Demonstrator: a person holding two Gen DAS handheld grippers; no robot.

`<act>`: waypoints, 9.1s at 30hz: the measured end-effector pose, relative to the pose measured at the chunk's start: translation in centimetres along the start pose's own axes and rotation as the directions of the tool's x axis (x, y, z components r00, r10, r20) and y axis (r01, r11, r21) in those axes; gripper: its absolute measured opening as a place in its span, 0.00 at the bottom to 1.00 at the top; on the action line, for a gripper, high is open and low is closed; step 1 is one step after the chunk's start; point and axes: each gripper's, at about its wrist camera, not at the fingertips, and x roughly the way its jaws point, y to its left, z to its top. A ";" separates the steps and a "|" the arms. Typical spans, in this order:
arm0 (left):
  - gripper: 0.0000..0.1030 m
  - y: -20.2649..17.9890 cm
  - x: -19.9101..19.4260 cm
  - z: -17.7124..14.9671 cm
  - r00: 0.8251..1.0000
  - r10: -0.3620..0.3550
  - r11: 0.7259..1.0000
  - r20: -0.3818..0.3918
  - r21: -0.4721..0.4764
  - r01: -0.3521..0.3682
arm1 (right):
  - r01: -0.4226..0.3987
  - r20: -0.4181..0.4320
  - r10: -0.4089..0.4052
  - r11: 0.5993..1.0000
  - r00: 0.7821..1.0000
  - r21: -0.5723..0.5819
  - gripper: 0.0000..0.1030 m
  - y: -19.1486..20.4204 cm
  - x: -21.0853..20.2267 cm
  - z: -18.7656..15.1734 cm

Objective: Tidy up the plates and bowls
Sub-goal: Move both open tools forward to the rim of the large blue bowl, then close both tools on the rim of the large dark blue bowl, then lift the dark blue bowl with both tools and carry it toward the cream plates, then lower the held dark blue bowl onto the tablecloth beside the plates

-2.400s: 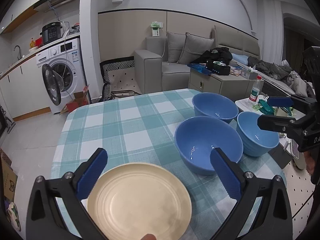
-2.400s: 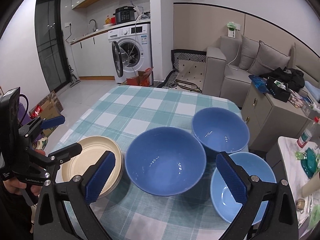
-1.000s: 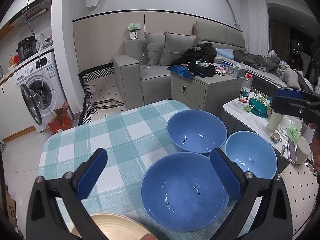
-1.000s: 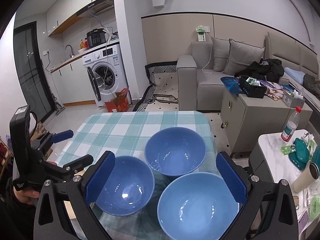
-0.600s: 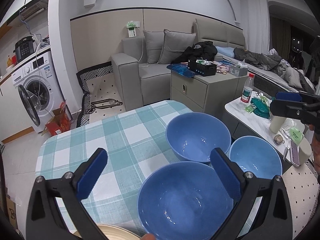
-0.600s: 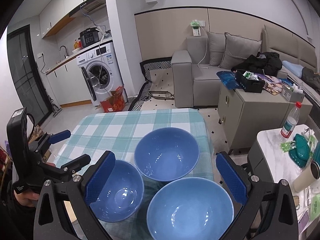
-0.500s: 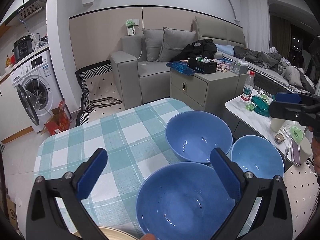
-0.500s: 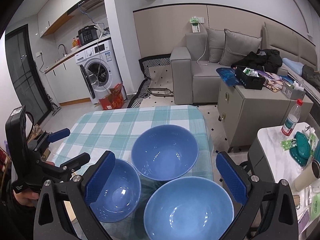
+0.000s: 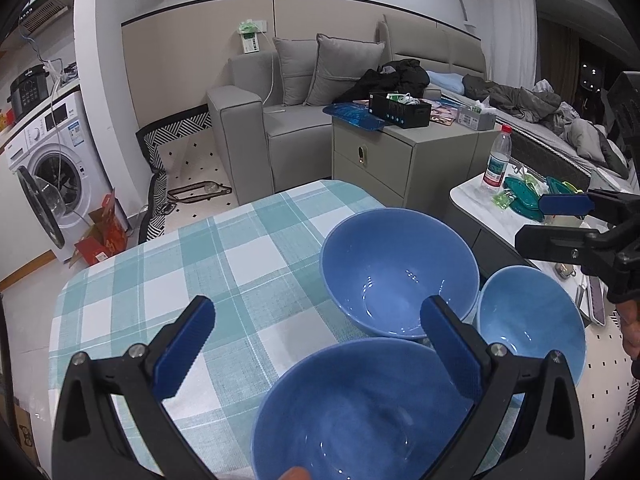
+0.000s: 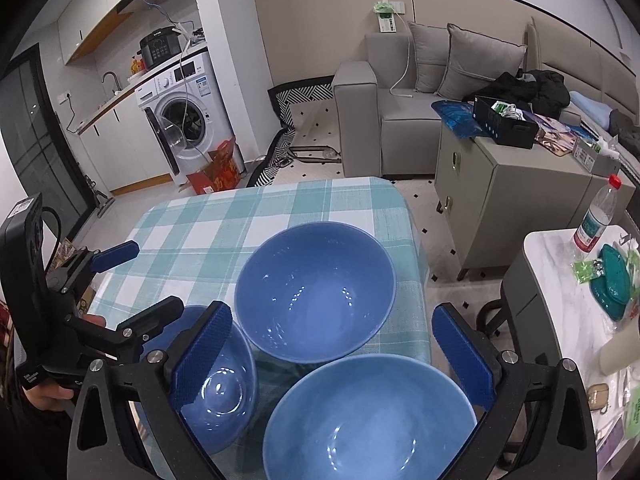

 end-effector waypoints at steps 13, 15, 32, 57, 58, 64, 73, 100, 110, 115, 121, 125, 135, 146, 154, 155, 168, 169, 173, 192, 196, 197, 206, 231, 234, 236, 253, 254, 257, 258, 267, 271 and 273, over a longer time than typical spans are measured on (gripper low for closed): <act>1.00 0.4 3.4 0.2 0.999 -0.001 1.000 -0.045 0.010 0.002 | 0.028 -0.078 -0.024 0.998 0.997 0.056 0.96 -1.7 4.6 -0.1; 1.00 0.4 3.8 0.2 0.999 0.000 1.000 -0.051 0.010 0.000 | 0.030 -0.088 -0.025 0.998 0.996 0.060 0.95 -1.9 5.3 -0.1; 1.00 -0.1 6.4 0.1 0.995 -0.006 0.999 -0.097 0.035 0.010 | 0.045 -0.145 -0.034 0.996 0.989 0.073 0.87 -2.9 8.9 -0.1; 0.74 -0.1 8.6 0.7 0.983 -0.059 0.997 -0.176 0.041 0.067 | 0.037 -0.190 -0.021 0.996 0.982 0.081 0.74 -3.9 11.2 -0.5; 0.71 -0.1 8.8 0.8 0.982 -0.060 0.997 -0.181 0.042 0.069 | 0.037 -0.192 -0.021 0.996 0.981 0.081 0.74 -3.8 11.3 -0.5; 0.48 0.2 10.3 0.7 0.964 -0.102 0.994 -0.244 0.005 0.106 | 0.024 -0.203 -0.006 0.996 0.979 0.089 0.69 -3.6 11.7 -0.6; 0.29 -0.1 11.0 0.5 0.954 -0.130 0.991 -0.271 -0.006 0.134 | 0.025 -0.214 -0.008 0.997 0.977 0.077 0.58 -3.2 11.9 -0.8; 0.16 -0.3 10.8 0.9 0.961 -0.097 0.994 -0.259 0.019 0.106 | 0.049 -0.235 -0.034 0.997 0.971 0.060 0.25 -3.5 12.0 -1.3; 0.15 0.0 10.6 1.0 0.963 -0.098 0.995 -0.253 0.010 0.104 | 0.045 -0.238 -0.028 0.997 0.971 0.066 0.22 -3.5 12.1 -1.3; 0.15 0.0 10.1 1.3 0.965 -0.105 0.994 -0.242 0.006 0.109 | 0.046 -0.232 -0.030 0.997 0.972 0.065 0.22 -3.5 11.9 -1.3; 0.15 -0.1 9.3 1.6 0.969 -0.106 0.994 -0.224 0.008 0.111 | 0.048 -0.217 -0.032 0.997 0.976 0.065 0.22 -3.3 11.0 -1.1; 0.15 -0.1 8.4 1.9 0.972 -0.107 0.994 -0.208 0.008 0.111 | 0.050 -0.206 -0.037 0.997 0.978 0.057 0.22 -3.0 10.0 -0.9; 0.15 0.1 5.6 2.6 0.981 -0.105 0.994 -0.162 0.008 0.108 | 0.051 -0.175 -0.044 0.998 0.984 0.037 0.22 -1.8 7.5 -0.4; 0.15 0.8 2.3 2.5 0.987 -0.099 0.995 -0.127 -0.007 0.099 | 0.036 -0.136 -0.034 0.999 0.990 0.015 0.22 0.1 4.6 -0.1; 0.15 1.4 -0.4 1.7 0.991 -0.083 0.997 -0.104 -0.015 0.081 | 0.024 -0.119 -0.026 1.000 0.993 -0.016 0.22 2.1 2.6 -0.1; 0.15 1.5 -0.7 1.5 0.991 -0.082 0.997 -0.103 -0.019 0.080 | 0.022 -0.119 -0.024 1.000 0.993 -0.018 0.22 2.3 2.4 -0.1; 0.15 3.4 -4.7 -1.0 0.994 -0.059 0.997 -0.088 -0.052 0.054 | -0.001 -0.143 -0.012 0.996 0.990 -0.086 0.22 6.4 1.3 -1.0; 0.15 3.5 -5.0 -1.2 0.995 -0.057 0.997 -0.087 -0.054 0.052 | -0.004 -0.145 -0.009 0.996 0.989 -0.091 0.22 6.6 1.3 -1.1; 0.15 4.1 -5.8 -1.9 0.995 -0.049 0.997 -0.086 -0.062 0.044 | -0.013 -0.152 -0.003 0.994 0.988 -0.109 0.22 7.5 1.1 -1.4; 0.15 4.4 -7.2 -5.1 0.993 -0.048 0.995 -0.110 -0.089 0.038 | -0.038 -0.190 0.007 0.986 0.982 -0.161 0.22 8.9 1.7 -3.0; 0.15 4.4 -7.0 -5.8 0.992 -0.052 0.995 -0.119 -0.094 0.041 | -0.044 -0.197 0.011 0.986 0.980 -0.163 0.22 8.8 2.0 -3.7; 0.15 4.4 -7.0 -5.9 0.991 -0.053 0.995 -0.119 -0.094 0.042 | -0.045 -0.201 0.011 0.985 0.980 -0.165 0.22 8.8 2.0 -3.9; 0.15 4.1 -6.9 -7.0 0.990 -0.050 0.995 -0.129 -0.092 0.039 | -0.046 -0.217 0.008 0.984 0.976 -0.173 0.22 8.9 2.5 -4.8; 0.16 3.7 -6.0 -8.6 0.985 -0.059 0.995 -0.162 -0.093 0.044 | -0.039 -0.253 -0.011 0.981 0.967 -0.191 0.22 8.9 4.0 -5.9; 0.16 3.6 -5.7 -8.8 0.984 -0.056 0.996 -0.170 -0.085 0.042 | -0.033 -0.257 -0.020 0.980 0.966 -0.197 0.22 9.0 4.3 -6.0; 0.16 3.5 -5.6 -9.0 0.983 -0.055 0.996 -0.175 -0.083 0.041 | -0.031 -0.261 -0.022 0.979 0.965 -0.199 0.22 9.0 4.5 -6.1; 0.17 3.2 -4.8 -9.5 0.978 -0.047 0.998 -0.204 -0.057 0.036 | -0.005 -0.277 -0.064 0.970 0.959 -0.242 0.22 9.5 5.2 -7.0; 0.17 3.2 -4.8 -9.6 0.977 -0.046 0.998 -0.207 -0.055 0.035 | -0.004 -0.279 -0.066 0.970 0.958 -0.244 0.22 9.5 5.2 -7.0; 0.17 3.2 -4.7 -9.7 0.976 -0.047 0.998 -0.212 -0.053 0.037 | -0.001 -0.285 -0.073 0.968 0.956 -0.251 0.22 9.6 5.3 -7.0; 0.17 3.2 -4.7 -9.7 0.976 -0.047 0.998 -0.213 -0.052 0.037 | 0.000 -0.286 -0.075 0.967 0.955 -0.253 0.22 9.6 5.3 -7.0; 0.18 3.2 -4.5 -9.9 0.973 -0.052 0.998 -0.225 -0.046 0.042 | 0.013 -0.286 -0.092 0.964 0.954 -0.265 0.22 9.7 5.4 -7.0; 0.18 3.2 -4.4 -10.0 0.971 -0.051 0.998 -0.234 -0.042 0.042 | 0.025 -0.285 -0.109 0.958 0.952 -0.284 0.22 10.2 5.4 -7.2; 0.18 3.2 -4.3 -10.0 0.970 -0.054 0.998 -0.238 -0.044 0.044 | 0.026 -0.286 -0.112 0.957 0.952 -0.289 0.22 10.2 5.4 -7.2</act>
